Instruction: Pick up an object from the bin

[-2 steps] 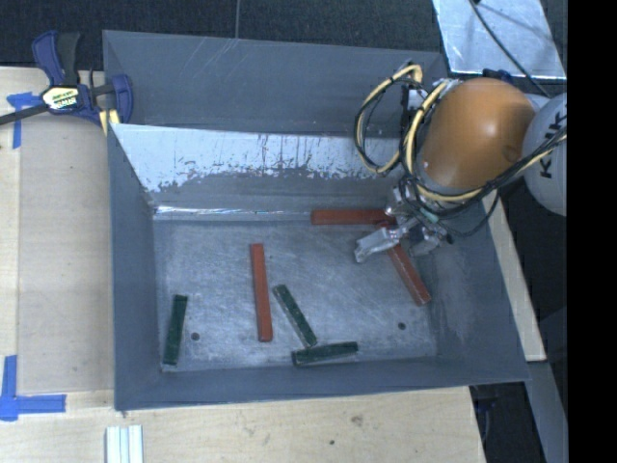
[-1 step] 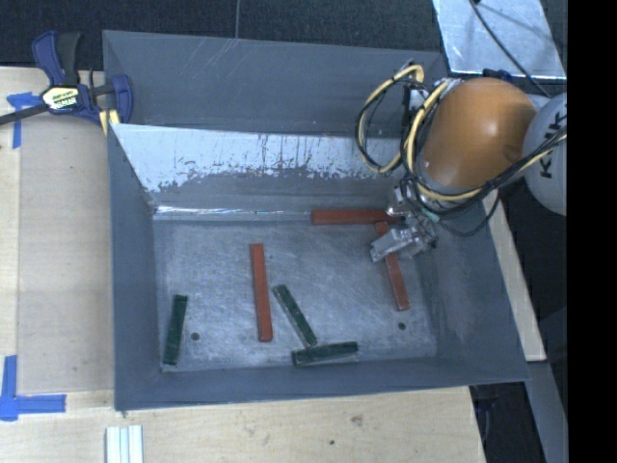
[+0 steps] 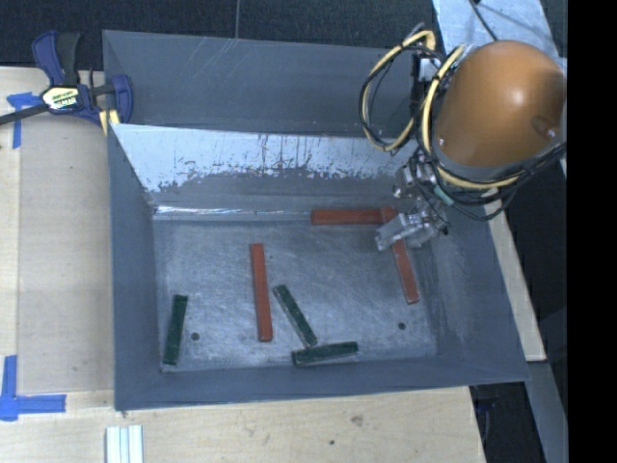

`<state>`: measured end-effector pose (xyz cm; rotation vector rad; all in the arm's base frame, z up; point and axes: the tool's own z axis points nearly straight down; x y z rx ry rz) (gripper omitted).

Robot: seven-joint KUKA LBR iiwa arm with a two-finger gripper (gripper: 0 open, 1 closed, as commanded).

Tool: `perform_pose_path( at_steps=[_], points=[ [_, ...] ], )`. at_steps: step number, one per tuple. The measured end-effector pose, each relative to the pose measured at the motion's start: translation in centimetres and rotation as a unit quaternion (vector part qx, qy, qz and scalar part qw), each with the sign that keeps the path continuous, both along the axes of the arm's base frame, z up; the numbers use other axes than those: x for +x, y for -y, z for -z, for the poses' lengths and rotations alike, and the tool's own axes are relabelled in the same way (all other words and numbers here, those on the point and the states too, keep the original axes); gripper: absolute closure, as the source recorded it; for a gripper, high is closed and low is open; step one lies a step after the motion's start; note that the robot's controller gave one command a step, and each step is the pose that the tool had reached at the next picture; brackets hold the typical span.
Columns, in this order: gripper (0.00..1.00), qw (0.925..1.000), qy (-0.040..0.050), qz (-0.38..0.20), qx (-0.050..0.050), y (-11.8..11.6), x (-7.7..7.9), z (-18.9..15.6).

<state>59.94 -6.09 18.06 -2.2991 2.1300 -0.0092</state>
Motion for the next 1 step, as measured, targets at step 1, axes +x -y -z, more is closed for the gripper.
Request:
perform_pose_path(
  at_steps=[1],
  points=[
    [1.00,1.0000,0.0007,-0.003,-0.001,0.41,-0.19,-13.06]
  ],
)
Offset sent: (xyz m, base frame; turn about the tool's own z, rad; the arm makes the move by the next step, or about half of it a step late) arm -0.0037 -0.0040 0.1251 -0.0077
